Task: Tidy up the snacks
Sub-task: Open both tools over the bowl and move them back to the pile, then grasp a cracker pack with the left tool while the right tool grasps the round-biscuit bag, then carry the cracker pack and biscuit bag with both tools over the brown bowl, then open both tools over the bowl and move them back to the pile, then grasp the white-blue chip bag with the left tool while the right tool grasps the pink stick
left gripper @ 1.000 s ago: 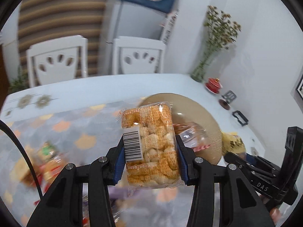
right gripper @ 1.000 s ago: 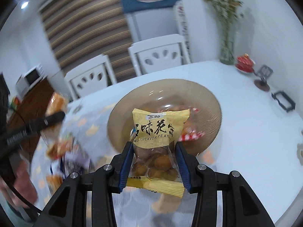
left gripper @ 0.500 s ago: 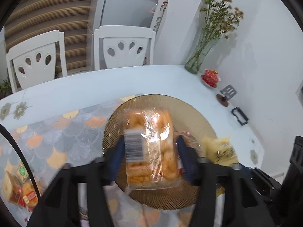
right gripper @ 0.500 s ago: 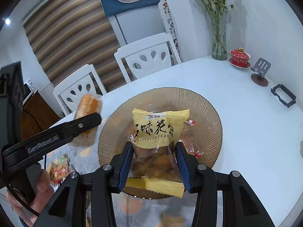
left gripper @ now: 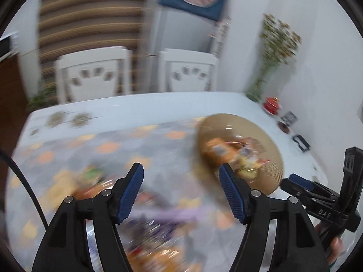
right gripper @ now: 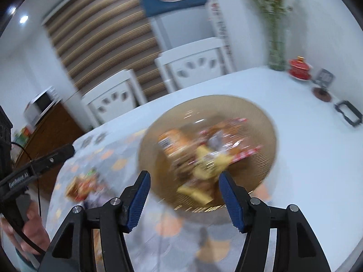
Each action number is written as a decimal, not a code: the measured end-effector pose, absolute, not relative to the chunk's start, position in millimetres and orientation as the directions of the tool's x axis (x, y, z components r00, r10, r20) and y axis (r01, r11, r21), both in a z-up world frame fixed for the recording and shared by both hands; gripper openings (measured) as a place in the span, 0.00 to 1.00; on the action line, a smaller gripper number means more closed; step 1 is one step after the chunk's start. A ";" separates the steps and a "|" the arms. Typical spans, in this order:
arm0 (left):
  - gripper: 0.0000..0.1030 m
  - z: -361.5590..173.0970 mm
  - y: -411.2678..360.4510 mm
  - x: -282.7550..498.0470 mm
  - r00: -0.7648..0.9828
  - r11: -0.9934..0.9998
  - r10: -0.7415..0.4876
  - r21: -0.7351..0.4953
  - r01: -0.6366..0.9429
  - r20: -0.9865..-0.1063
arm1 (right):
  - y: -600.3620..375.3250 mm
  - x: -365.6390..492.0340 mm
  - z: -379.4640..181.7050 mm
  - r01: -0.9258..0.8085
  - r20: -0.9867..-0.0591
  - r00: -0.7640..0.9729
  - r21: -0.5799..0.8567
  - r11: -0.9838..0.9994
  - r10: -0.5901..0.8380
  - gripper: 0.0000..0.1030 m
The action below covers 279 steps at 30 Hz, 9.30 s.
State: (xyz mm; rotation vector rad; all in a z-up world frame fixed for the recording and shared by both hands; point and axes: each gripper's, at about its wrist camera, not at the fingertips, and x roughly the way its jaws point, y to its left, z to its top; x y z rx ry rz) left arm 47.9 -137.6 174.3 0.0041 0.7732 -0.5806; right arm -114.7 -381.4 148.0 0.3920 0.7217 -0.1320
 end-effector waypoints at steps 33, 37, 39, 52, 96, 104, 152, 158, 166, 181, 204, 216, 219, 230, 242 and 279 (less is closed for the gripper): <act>0.65 17.0 67.3 18.3 0.610 0.954 -0.254 -0.298 0.032 -0.750 | -294.4 -104.2 33.8 0.035 -0.687 0.698 0.317 0.948 0.204 0.73; 0.65 39.0 42.7 11.2 0.607 0.917 -0.375 -0.378 0.130 -0.700 | -278.1 -109.9 42.4 -0.043 -0.656 0.679 0.413 0.910 0.330 0.73; 0.65 44.9 26.5 12.7 0.594 0.911 -0.397 -0.376 0.167 -0.700 | -260.3 -108.5 45.5 -0.079 -0.659 0.661 0.414 0.907 0.359 0.78; 0.65 44.6 -34.6 -6.6 0.528 0.882 -0.470 -0.402 0.246 -0.707 | -198.4 -111.2 32.4 -0.128 -0.697 0.635 0.332 0.935 0.334 0.80; 0.56 20.0 25.8 -21.6 0.559 0.908 -0.412 -0.378 0.182 -0.720 | -272.1 -134.4 28.1 0.075 -0.752 0.640 0.268 0.960 0.160 0.68; 0.62 17.1 16.0 -29.3 0.554 0.935 -0.352 -0.306 0.178 -0.754 | -263.0 -127.3 19.9 0.077 -0.776 0.608 0.268 0.960 0.168 0.76; 0.42 131.4 -144.6 0.5 0.588 0.827 -0.510 -0.172 0.534 -0.628 | -312.3 -167.3 66.3 0.108 -0.704 0.697 0.292 0.950 0.137 0.47; 0.42 150.4 -195.1 17.6 0.549 0.774 -0.569 -0.172 0.609 -0.613 | -357.8 -170.0 125.7 0.183 -0.610 0.793 0.262 0.948 0.015 0.47; 0.42 148.6 -255.6 45.3 0.441 0.704 -0.640 -0.251 0.665 -0.629 | -417.5 -118.9 173.4 0.346 -0.559 0.812 0.224 0.911 -0.171 0.47; 0.77 156.5 -225.7 62.7 0.471 0.726 -0.655 -0.320 0.609 -0.591 | -460.9 -83.4 161.7 0.367 -0.608 0.789 0.353 0.861 -0.087 0.62; 0.74 42.9 44.1 6.2 0.622 0.952 -0.282 -0.293 0.089 -0.731 | -272.4 -97.4 62.6 -0.049 -0.653 0.725 0.269 0.962 0.219 0.62; 0.75 15.7 49.3 5.2 0.621 0.947 -0.290 -0.313 0.074 -0.728 | -281.1 -90.2 30.9 -0.010 -0.675 0.697 0.330 0.944 0.243 0.65; 0.75 15.0 48.5 5.3 0.618 0.947 -0.290 -0.310 0.078 -0.730 | -284.5 -91.2 32.0 -0.004 -0.666 0.704 0.345 0.939 0.247 0.65; 0.75 34.3 16.2 26.5 0.557 0.912 -0.376 -0.404 0.078 -0.740 | -257.7 -90.7 78.3 -0.107 -0.642 0.734 0.212 0.971 0.221 0.65; 0.81 21.8 -37.7 55.3 0.552 0.948 -0.302 -0.308 0.084 -0.777 | -222.2 -16.0 87.0 -0.292 -0.707 0.658 0.079 0.953 0.260 0.58; 0.59 20.4 22.3 2.6 0.618 0.951 -0.294 -0.291 0.108 -0.729 | -256.4 -121.1 49.6 -0.077 -0.807 0.564 0.160 0.984 0.175 0.11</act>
